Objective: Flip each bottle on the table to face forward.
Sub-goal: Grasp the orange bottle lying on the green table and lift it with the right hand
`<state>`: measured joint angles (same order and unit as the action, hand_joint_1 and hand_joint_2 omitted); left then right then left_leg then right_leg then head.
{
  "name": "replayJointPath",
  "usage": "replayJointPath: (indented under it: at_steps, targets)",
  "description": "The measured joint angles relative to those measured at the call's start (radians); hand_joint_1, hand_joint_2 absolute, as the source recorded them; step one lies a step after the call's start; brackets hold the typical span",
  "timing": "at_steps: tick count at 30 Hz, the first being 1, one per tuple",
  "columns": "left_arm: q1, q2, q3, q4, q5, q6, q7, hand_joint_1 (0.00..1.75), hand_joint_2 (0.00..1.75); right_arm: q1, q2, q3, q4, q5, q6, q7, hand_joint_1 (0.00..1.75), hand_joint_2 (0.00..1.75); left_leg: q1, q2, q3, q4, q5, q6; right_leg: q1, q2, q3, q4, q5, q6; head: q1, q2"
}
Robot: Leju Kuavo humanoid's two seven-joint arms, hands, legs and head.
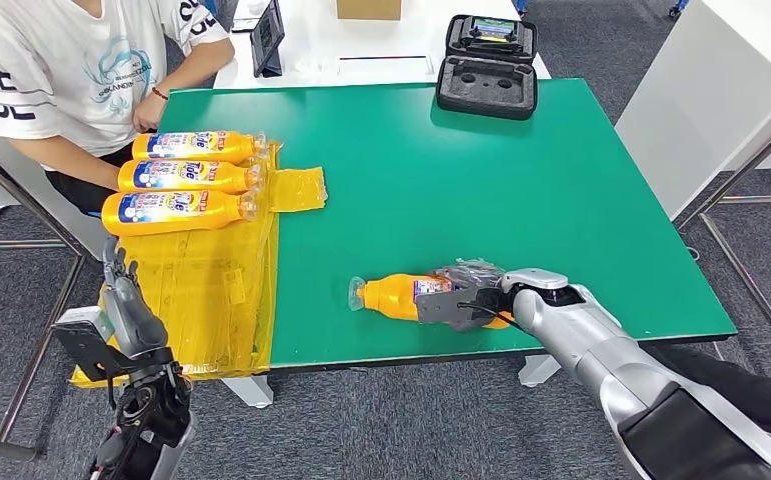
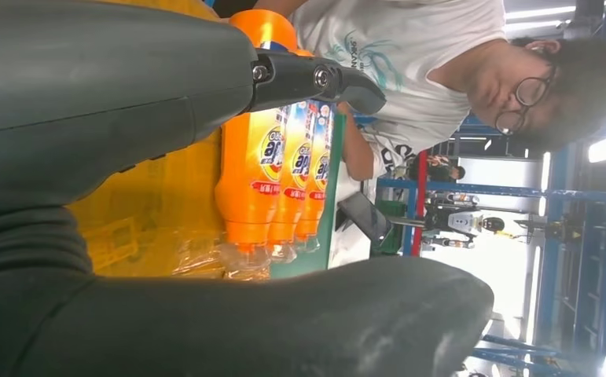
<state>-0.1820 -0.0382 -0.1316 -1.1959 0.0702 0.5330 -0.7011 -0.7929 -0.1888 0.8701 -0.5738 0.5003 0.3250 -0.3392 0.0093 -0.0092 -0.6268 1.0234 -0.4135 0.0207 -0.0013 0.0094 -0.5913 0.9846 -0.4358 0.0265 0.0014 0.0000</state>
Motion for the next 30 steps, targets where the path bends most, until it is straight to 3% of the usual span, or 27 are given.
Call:
replayJointPath:
  at_steps: [9, 12, 16, 22, 30]
  targets:
    - [0.000, -0.001, 0.000, 0.008, 0.002, 0.000, 0.000, 0.00, 0.00, 0.016, 0.009, -0.016, 0.002, -0.024, -0.074, -0.033, 1.69, 1.75, 0.000, 0.000, 0.000, 0.000, 0.000, 0.000, 0.000, 0.000, 0.000, 0.000, 0.000, 0.000, 0.000, 0.000]
    - [0.000, -0.002, 0.000, 0.008, 0.002, 0.000, 0.000, 0.00, 0.00, 0.018, 0.012, -0.022, 0.002, -0.025, -0.077, -0.036, 1.57, 1.75, 0.000, 0.000, 0.000, 0.000, 0.000, 0.000, 0.000, 0.000, 0.000, 0.000, 0.000, 0.000, 0.000, 0.000]
    - [0.005, -0.003, 0.000, 0.007, 0.002, -0.002, 0.000, 0.00, 0.00, 0.034, 0.021, -0.042, -0.004, -0.055, -0.145, -0.082, 1.72, 1.75, 0.000, 0.000, 0.000, 0.000, 0.000, 0.000, 0.000, 0.000, 0.000, 0.000, 0.000, 0.000, 0.000, 0.000]
    - [0.052, -0.010, 0.000, -0.037, 0.021, -0.045, 0.000, 0.00, 0.00, 0.157, 0.057, -0.198, -0.154, -0.205, -0.325, -0.245, 1.75, 1.75, 0.001, 0.000, -0.001, 0.000, 0.000, 0.000, 0.000, 0.000, -0.001, 0.000, -0.001, 0.000, 0.000, 0.000]
    - [0.095, -0.017, -0.010, -0.083, 0.074, -0.105, 0.000, 0.00, 0.00, 0.278, 0.109, -0.371, -0.344, -0.283, -0.356, -0.321, 1.75, 1.75, 0.000, 0.000, -0.002, 0.000, 0.000, 0.000, 0.000, 0.000, -0.002, 0.000, -0.001, 0.000, 0.000, 0.000]
